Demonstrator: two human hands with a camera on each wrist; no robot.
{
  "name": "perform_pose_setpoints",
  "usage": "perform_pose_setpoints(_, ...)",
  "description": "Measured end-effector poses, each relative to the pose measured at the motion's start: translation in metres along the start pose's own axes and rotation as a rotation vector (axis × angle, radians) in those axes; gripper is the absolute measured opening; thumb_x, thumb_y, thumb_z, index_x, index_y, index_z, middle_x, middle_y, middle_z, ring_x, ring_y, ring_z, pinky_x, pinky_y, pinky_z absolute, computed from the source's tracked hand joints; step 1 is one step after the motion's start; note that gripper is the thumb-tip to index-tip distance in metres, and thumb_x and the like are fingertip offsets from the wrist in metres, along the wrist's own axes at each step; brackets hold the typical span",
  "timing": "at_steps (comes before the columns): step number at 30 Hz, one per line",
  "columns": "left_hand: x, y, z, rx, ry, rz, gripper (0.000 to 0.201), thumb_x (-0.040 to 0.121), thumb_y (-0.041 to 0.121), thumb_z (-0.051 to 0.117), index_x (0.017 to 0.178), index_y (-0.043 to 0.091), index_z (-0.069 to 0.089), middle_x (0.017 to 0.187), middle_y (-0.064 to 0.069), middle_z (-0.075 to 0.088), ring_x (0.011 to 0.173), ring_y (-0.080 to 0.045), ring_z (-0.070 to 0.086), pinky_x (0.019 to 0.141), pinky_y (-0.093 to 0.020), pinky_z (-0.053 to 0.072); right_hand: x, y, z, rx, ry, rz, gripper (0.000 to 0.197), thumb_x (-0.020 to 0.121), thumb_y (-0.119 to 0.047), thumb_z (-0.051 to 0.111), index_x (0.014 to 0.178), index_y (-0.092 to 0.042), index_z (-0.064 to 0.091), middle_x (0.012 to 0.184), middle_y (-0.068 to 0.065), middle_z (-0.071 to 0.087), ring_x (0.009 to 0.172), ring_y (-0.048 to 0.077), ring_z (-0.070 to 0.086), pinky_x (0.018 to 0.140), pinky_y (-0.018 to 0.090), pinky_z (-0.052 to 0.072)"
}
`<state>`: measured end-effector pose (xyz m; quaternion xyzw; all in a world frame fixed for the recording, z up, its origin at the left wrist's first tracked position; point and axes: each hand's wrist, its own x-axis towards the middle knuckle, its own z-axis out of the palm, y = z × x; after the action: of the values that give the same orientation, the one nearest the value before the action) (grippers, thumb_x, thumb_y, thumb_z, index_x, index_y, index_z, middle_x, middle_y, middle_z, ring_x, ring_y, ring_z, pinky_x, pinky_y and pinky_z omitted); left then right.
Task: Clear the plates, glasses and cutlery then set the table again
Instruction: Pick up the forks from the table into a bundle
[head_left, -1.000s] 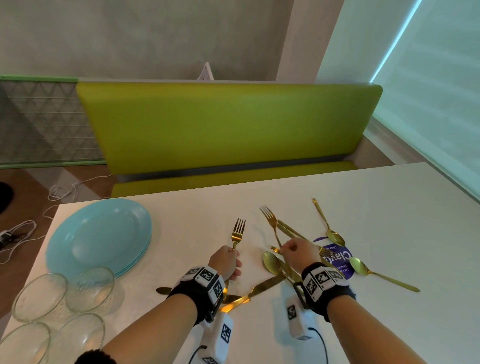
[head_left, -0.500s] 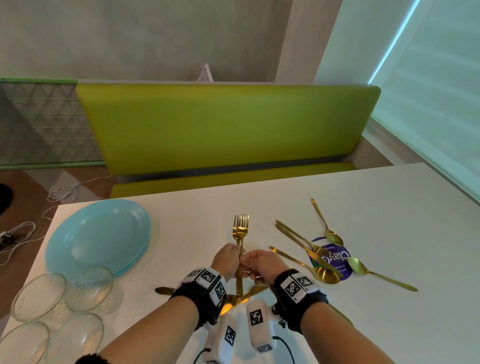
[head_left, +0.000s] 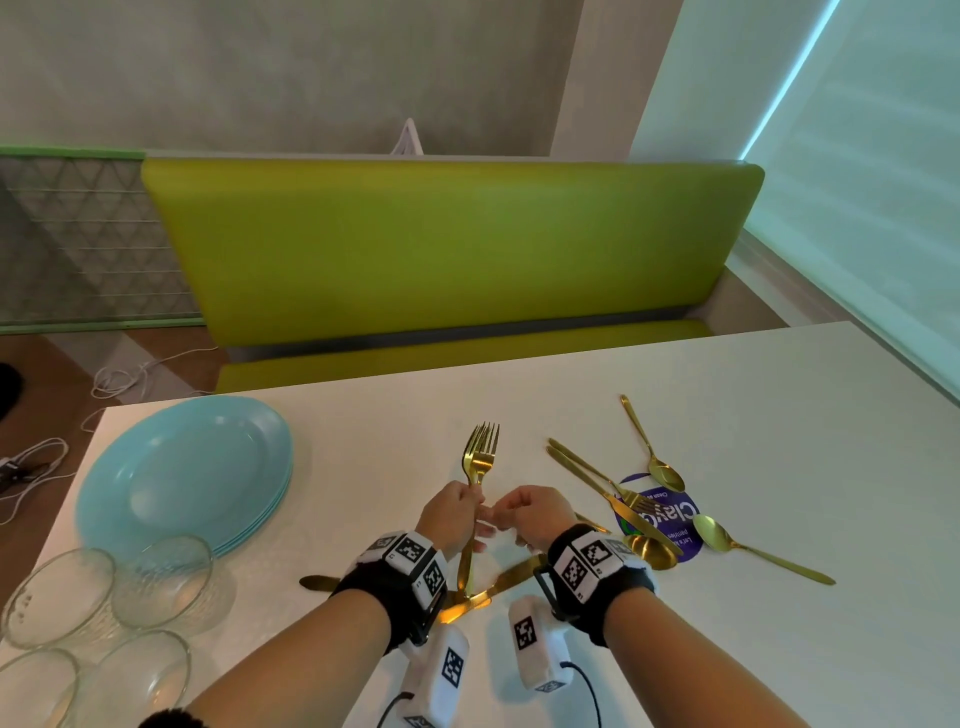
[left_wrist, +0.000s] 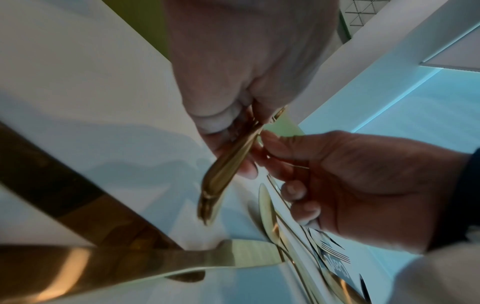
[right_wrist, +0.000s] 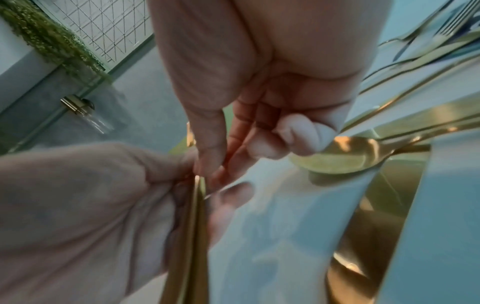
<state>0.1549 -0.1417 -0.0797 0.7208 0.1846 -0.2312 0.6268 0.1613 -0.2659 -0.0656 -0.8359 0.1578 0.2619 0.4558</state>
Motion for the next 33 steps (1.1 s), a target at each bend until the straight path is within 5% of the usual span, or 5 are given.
perform_pose_setpoints(12, 0.010, 0.000, 0.008, -0.062, 0.022, -0.024, 0.018, 0.097, 0.024, 0.047, 0.082, 0.015, 0.050, 0.079, -0.005, 0.057, 0.068, -0.016, 0.055, 0.058, -0.025, 0.053, 0.012, -0.002, 0.000, -0.051, -0.035, -0.040, 0.010, 0.081, -0.021, 0.070, 0.071, -0.020, 0.067, 0.060, -0.005, 0.057, 0.049, 0.005, 0.047, 0.045, 0.015, 0.036)
perform_pose_setpoints(17, 0.012, 0.000, 0.007, -0.086, 0.039, -0.011, 0.019, 0.098, 0.025, 0.046, 0.083, 0.015, 0.051, 0.078, -0.003, 0.058, 0.066, -0.016, 0.056, 0.056, -0.025, 0.049, 0.016, 0.002, -0.007, 0.076, -0.088, 0.005, 0.016, 0.082, -0.022, 0.071, 0.068, -0.018, 0.065, 0.075, 0.003, 0.067, 0.050, 0.010, 0.048, 0.045, 0.018, 0.038)
perform_pose_setpoints(23, 0.013, 0.001, 0.005, -0.123, 0.119, -0.038, 0.016, 0.099, 0.024, 0.044, 0.097, 0.010, 0.053, 0.084, -0.004, 0.062, 0.065, -0.016, 0.059, 0.060, -0.027, 0.053, 0.015, 0.006, -0.020, 0.096, -0.088, 0.035, 0.016, 0.083, -0.018, 0.071, 0.068, -0.015, 0.065, 0.056, -0.005, 0.062, 0.040, 0.007, 0.041, 0.040, 0.016, 0.035)
perform_pose_setpoints(28, 0.010, 0.001, 0.008, -0.184, 0.022, -0.034, 0.019, 0.097, 0.026, 0.050, 0.087, 0.012, 0.057, 0.079, -0.005, 0.062, 0.067, -0.019, 0.061, 0.073, -0.038, 0.058, 0.014, 0.006, -0.015, 0.130, -0.171, 0.031, 0.011, 0.083, -0.017, 0.070, 0.075, -0.013, 0.065, 0.057, -0.004, 0.063, 0.041, 0.007, 0.041, 0.040, 0.016, 0.033)
perform_pose_setpoints(33, 0.004, 0.001, 0.012, -0.291, -0.052, -0.056, 0.023, 0.099, 0.024, 0.046, 0.090, 0.009, 0.061, 0.082, -0.009, 0.062, 0.072, -0.017, 0.060, 0.068, -0.032, 0.059, 0.012, 0.002, -0.015, 0.115, -0.202, 0.037, 0.021, 0.084, -0.013, 0.068, 0.065, -0.015, 0.061, 0.038, -0.008, 0.053, 0.038, 0.006, 0.036, 0.040, 0.016, 0.029)
